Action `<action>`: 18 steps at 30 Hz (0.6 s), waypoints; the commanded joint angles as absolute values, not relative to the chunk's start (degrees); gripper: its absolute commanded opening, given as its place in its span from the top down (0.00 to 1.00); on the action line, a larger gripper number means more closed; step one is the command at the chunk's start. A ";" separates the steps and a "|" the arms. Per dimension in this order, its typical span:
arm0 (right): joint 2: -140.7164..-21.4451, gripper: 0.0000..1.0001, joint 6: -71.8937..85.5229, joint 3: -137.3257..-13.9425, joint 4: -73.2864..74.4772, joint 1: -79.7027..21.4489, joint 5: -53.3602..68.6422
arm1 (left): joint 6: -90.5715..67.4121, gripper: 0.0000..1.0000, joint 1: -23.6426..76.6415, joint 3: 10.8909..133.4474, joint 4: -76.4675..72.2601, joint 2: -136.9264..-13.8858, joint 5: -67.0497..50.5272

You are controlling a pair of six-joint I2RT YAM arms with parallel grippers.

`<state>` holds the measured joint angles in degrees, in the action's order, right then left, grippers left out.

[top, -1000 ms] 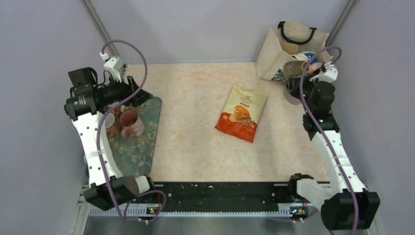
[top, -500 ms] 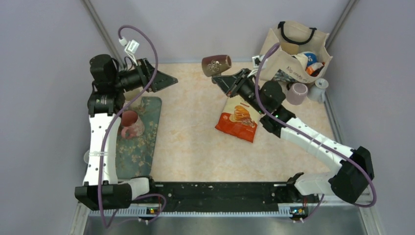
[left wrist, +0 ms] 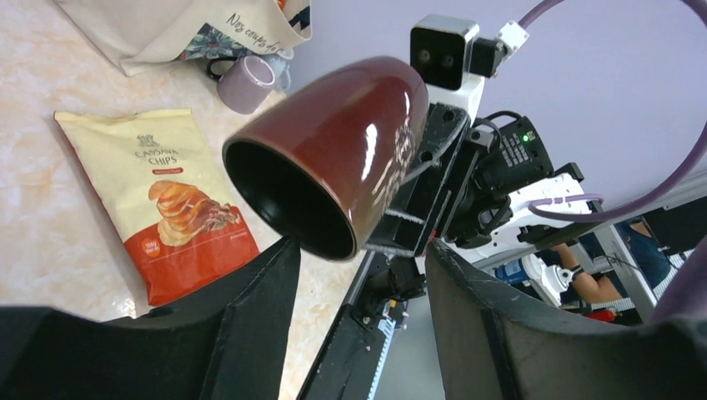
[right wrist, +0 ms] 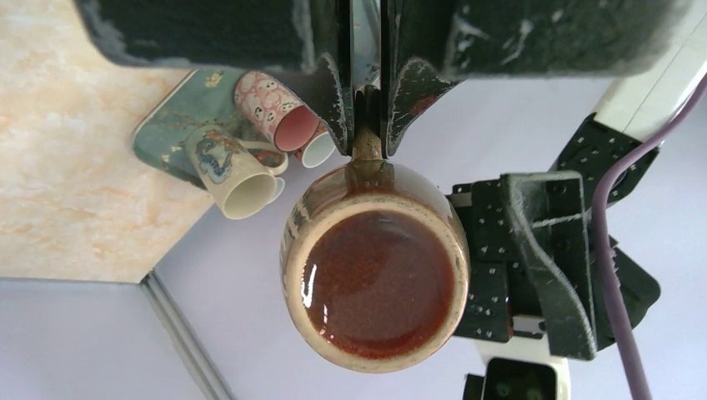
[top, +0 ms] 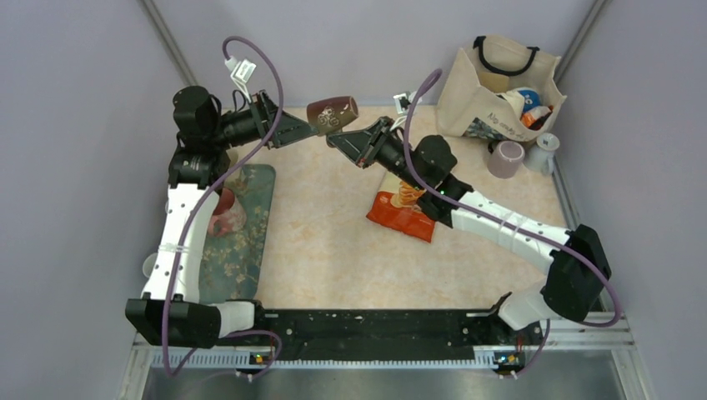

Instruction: Turn the mug right side up

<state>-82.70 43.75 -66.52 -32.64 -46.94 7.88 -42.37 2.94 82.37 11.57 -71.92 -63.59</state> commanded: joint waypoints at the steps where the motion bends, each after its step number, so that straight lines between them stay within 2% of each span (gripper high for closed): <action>1: -83.03 1.00 45.88 -70.44 -40.26 -48.12 10.10 | -45.47 0.40 3.26 83.14 4.43 -72.76 -63.31; 5: -84.83 1.00 48.68 -70.44 -42.16 -48.29 11.61 | -48.23 0.45 3.79 83.25 -0.24 -73.31 -62.94; 8: -86.59 1.00 50.46 -71.31 -43.15 -48.66 12.99 | -49.32 0.52 4.49 83.14 -1.92 -74.09 -63.05; 10: -87.91 1.00 51.50 -71.83 -43.79 -48.84 13.68 | -51.17 0.60 4.74 82.63 -3.88 -74.34 -63.48; 12: -89.04 1.00 52.42 -72.07 -43.94 -48.87 14.05 | -52.76 0.77 4.75 82.27 -5.94 -74.40 -64.14; 14: -89.57 1.00 52.63 -71.92 -44.03 -48.87 13.91 | -52.26 0.99 4.75 82.29 -5.45 -74.27 -64.37; 17: -89.73 0.98 51.66 -71.92 -41.72 -48.89 12.70 | -45.91 1.00 4.61 82.88 2.60 -73.61 -62.65; 18: -89.70 0.86 50.84 -72.01 -39.46 -48.85 11.94 | -42.09 1.00 4.51 83.45 6.86 -73.46 -61.44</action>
